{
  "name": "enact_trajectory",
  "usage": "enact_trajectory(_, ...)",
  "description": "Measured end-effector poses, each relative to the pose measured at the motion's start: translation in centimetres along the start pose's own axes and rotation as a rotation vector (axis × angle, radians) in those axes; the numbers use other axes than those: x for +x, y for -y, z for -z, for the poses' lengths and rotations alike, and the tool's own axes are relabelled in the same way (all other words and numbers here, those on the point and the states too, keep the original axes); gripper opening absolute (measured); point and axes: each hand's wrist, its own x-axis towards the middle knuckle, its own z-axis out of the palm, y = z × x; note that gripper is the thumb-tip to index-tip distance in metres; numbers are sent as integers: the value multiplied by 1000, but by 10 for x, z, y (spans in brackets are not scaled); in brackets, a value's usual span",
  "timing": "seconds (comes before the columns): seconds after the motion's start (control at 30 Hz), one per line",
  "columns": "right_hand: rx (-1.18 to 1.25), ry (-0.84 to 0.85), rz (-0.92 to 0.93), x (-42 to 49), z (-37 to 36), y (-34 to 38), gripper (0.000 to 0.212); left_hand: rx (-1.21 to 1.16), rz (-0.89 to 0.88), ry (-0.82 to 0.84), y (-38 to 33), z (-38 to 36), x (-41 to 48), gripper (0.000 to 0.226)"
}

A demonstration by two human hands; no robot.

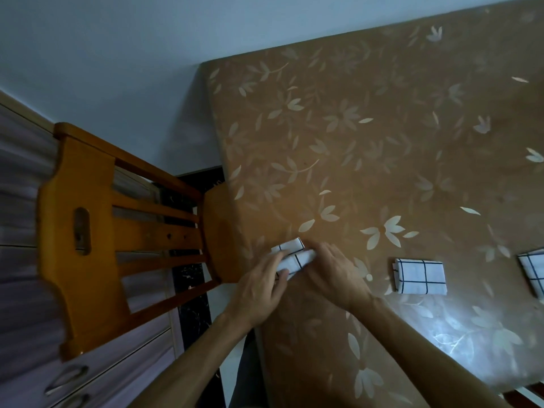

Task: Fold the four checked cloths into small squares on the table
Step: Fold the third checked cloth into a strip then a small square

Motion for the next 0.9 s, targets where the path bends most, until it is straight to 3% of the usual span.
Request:
enact_trajectory(0.1,46,38,-151,24,1,0,55,-50,94,-65,1,6,3,38)
enact_trajectory(0.27,-126,-31,-204,44,-17,4,49,360,83,-179,14,-2,11,48)
enact_trajectory(0.37,-247,-167,-142,38,-26,4,50,545,-144,-29,19,-14,12,48)
enact_trajectory(0.43,-322,-214,-59,31,-30,5,51,601,-124,94,21,-22,12,52)
enact_trajectory(0.57,-434,-28,128,12,-46,7,60,686,-33,185,29,-25,13,61)
enact_trajectory(0.7,-448,95,65,8,-54,3,65,694,-37,212,33,-17,19,67)
enact_trajectory(0.9,-446,129,10,22,-46,11,67,708,-46,248,33,-5,31,78)
